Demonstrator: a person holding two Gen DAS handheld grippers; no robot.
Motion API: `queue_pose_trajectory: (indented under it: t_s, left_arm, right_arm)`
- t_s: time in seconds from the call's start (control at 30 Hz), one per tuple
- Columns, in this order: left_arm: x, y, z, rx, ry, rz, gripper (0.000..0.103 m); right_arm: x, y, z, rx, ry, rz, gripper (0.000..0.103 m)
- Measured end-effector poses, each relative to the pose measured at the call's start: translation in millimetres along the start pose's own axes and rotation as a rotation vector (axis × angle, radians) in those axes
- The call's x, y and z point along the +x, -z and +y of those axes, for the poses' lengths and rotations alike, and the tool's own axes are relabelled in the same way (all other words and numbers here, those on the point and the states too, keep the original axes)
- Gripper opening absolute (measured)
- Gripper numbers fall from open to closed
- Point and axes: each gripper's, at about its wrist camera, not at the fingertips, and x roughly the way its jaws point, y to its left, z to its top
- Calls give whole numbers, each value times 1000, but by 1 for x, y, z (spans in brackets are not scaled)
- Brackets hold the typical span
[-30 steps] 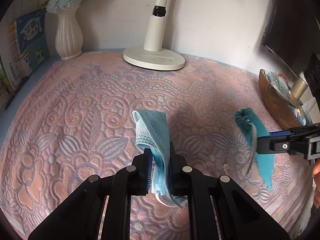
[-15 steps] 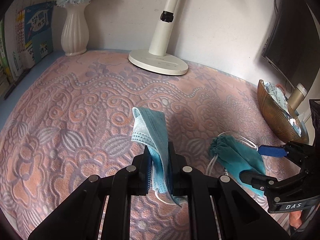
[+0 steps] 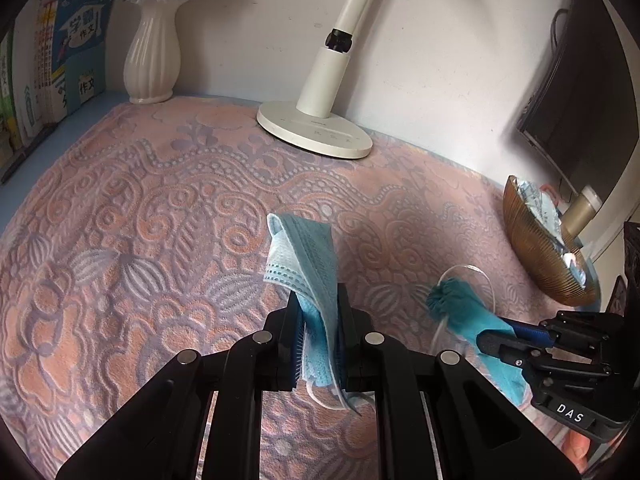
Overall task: Organize soft objects
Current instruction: 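Lift and carry both masks over the amber bowl, then open both grippers to drop the masks into the bowl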
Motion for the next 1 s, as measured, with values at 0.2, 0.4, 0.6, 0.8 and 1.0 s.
queue_pose_trajectory:
  t_s: [0.2,0.4,0.6,0.8,1.0]
  left_arm:
    - [-58,-29,-29,43,95,-96,10]
    - [-93,-71,-99,152,163,-181,10]
    - [-69,-109,-200,266,276,-179,10]
    - [1,-124,-286,320,345,-99,10]
    - [45,-114,-319,365,330,-49,73]
  right_arm:
    - [-76,-3,-37,122,-7,-157,13]
    - [-169,4,-89,237,53,-361,13]
    - [-223,4,-160,386,232,-445,13]
    - [-213,-5,-237,536,295,-397,13]
    - [-169,-3,-278,610,281,-273,48]
